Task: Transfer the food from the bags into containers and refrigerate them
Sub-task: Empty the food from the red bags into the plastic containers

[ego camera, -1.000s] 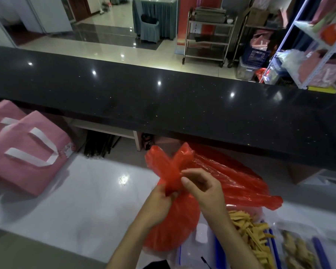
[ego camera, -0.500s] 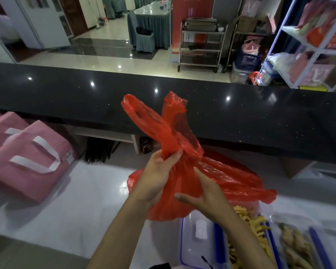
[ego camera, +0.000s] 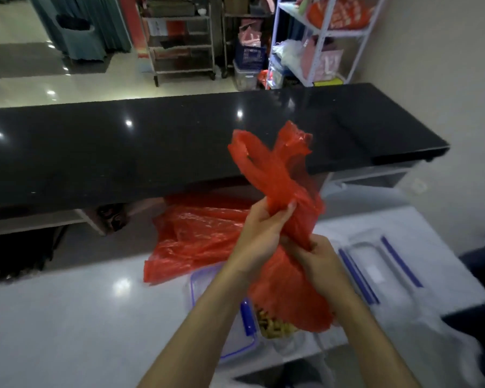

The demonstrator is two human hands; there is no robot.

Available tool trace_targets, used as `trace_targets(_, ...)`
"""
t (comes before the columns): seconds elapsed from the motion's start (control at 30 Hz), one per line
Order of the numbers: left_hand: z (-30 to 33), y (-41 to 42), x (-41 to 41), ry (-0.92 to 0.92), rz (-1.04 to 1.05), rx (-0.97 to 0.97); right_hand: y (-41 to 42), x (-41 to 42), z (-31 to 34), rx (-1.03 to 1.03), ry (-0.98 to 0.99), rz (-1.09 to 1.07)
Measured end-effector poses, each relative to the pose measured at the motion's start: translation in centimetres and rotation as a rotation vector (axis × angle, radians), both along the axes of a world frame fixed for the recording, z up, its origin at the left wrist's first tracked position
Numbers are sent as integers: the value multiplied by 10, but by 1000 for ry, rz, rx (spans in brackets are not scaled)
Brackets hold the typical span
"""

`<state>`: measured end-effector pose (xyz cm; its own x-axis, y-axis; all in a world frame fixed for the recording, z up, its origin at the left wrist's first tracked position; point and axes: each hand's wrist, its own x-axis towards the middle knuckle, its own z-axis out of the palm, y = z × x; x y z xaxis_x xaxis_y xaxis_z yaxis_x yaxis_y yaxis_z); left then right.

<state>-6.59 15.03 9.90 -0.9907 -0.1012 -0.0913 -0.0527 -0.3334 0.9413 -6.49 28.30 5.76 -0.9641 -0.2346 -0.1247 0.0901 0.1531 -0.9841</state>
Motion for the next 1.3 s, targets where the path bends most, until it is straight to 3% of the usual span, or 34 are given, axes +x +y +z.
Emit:
trace_targets(0.3, 5, 119, -36, -28, -239, 5, 136, -15, 17, 103, 35, -198)
trace_targets(0.37, 7, 142, -44, -19, -304, -92, 165, -22, 23, 69, 13, -238)
trace_targets(0.53, -23, 178, -65, -39, -436, -574, 229, -44, 28, -40, -76, -334)
trace_targets(0.67, -71, 215, -57, -194, -541, -369, 271, -61, 12, -35, -174, -325)
trace_targets(0.83, -97, 268, -42, -284, -492, -172, 297, -94, -16, -27, -243, -296)
trace_targets(1.0, -121, 293, -34, -271, -301, -225, 296, -115, -38, -55, -381, -181)
trace_targets(1.3, -146, 298, -49, -361, -63, -677, 292, -142, -77, -80, -420, -221)
